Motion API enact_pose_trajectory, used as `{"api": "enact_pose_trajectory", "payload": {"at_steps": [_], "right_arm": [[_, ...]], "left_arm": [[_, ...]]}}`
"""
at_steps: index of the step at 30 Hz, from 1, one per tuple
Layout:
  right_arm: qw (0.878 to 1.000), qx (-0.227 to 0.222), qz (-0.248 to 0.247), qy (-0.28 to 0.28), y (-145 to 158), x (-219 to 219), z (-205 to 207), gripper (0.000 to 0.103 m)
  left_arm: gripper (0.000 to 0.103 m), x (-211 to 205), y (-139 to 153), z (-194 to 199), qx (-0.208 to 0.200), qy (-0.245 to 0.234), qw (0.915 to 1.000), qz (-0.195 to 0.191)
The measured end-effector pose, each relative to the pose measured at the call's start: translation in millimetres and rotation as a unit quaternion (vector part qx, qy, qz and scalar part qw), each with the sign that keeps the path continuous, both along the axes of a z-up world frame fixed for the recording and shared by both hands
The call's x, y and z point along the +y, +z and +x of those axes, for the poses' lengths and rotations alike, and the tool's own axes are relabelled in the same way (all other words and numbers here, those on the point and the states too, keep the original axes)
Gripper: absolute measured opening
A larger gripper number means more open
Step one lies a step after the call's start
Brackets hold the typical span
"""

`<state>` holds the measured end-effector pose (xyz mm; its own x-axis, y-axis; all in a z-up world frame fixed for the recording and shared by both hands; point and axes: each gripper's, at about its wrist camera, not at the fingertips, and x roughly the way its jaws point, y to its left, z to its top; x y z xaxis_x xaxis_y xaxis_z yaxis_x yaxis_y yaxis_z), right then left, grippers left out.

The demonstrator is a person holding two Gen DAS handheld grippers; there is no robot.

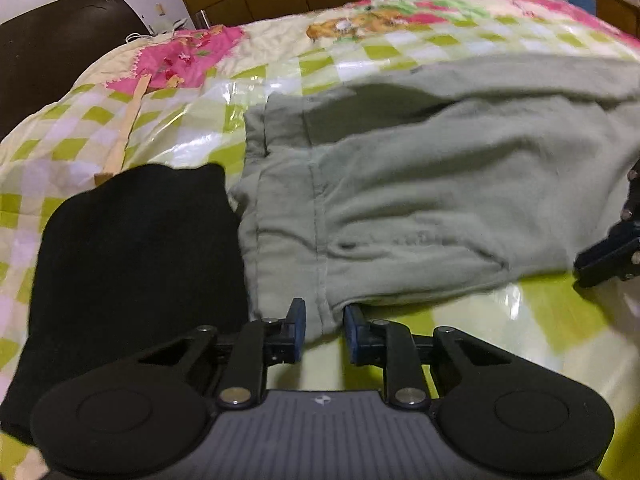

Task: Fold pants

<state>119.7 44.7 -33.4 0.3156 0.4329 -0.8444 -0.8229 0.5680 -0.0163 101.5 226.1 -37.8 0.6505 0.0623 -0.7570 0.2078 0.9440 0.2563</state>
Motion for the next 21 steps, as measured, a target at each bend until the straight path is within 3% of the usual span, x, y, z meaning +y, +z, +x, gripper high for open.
{"api": "enact_pose_trajectory", "payload": {"at_steps": [4,8,10,11,12,13,15,18,21], "right_arm": [[0.998,0.054,0.025,0.026,4,10,-21,0.003],[0.997,0.055,0.052,0.021,12,12,-31,0.005],[0.998,0.017,0.05,0.015,17,14,-28,0.017],[0.999,-0.011,0.042,0.013,18,15,-27,0.035],[0.999,-0.039,0.034,0.013,19,15,-25,0.046],[0.998,-0.062,0.025,0.017,19,16,-22,0.048],[0.997,-0.074,0.009,0.021,14,20,-15,0.05],[0.999,-0.049,0.001,0.021,0,23,1,0.051],[0.999,-0.037,0.003,0.012,-11,30,12,0.048]], "left_arm": [[0.036,10,1,-17,0.009,0.008,0.9999,-0.001],[0.04,9,14,-21,-0.018,-0.027,0.9993,-0.016],[0.05,2,14,-17,-0.029,-0.049,0.9984,0.007],[0.06,-2,12,-16,-0.035,-0.06,0.9974,0.019],[0.065,-6,10,-14,-0.04,-0.073,0.9962,0.026],[0.073,-9,7,-13,-0.042,-0.085,0.995,0.032],[0.079,-16,-1,-12,-0.039,-0.116,0.9914,0.045],[0.085,-21,-11,-7,-0.036,-0.132,0.9887,0.061],[0.087,-8,-14,9,-0.004,-0.111,0.9934,0.031]]}}
